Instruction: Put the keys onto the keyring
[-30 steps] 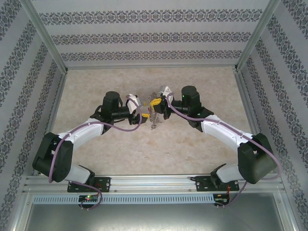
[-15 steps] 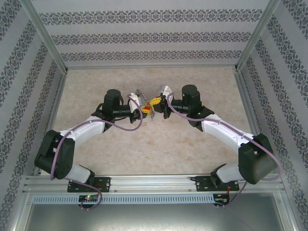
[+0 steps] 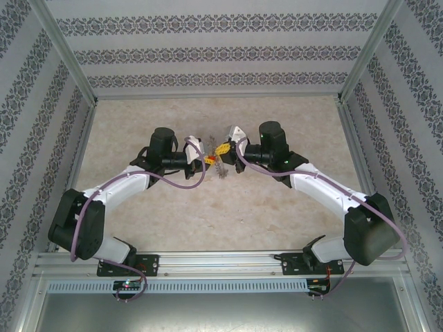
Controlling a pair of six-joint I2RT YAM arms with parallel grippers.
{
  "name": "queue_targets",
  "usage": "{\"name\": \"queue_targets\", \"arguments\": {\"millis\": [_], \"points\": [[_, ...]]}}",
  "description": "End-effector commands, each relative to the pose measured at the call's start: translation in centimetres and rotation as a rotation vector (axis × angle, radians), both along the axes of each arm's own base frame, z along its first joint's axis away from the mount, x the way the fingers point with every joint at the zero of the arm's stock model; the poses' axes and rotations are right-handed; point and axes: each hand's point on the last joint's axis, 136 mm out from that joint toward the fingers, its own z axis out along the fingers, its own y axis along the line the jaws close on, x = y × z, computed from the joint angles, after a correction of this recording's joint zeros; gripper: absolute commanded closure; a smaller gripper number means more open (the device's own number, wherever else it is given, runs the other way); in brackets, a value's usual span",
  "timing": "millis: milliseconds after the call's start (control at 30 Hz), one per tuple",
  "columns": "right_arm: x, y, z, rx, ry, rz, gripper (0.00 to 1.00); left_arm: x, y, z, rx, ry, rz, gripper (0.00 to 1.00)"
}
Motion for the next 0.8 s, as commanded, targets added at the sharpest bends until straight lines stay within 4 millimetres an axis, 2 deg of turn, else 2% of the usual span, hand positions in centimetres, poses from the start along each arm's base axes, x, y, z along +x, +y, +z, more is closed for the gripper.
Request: {"name": "queue_targets", "arguments": {"millis": [0,200,633,667,767], "points": [[-1.0,0.4,1.9,-0.028,-0.096,0.045,1.00,0.1,0.5,1.6,0.021,-0.047,0.003,1.00],[-1.6,0.6,0.9,-0.083,-0.106,0.071,1.00,0.3,0.8,2.4,0.042,-0.081,0.017,1.00],[-1.1,0.5,-0.5,-0.130,-0.109,0.044,1.00,0.0,2.3,4.1,0.184,-0.181,0.018,1.00],[-1.1,0.5,-0.5,-0.127,-0.107,0.040,0.97,0.0,2.5,4.4,0.198,-0.200,0.024,1.00],[-1.0,0.4,-0.1,-0.111,-0.117,0.033,0.80,0.3,3.0,5.2,0.250,-0.242,0.030,1.00]]}}
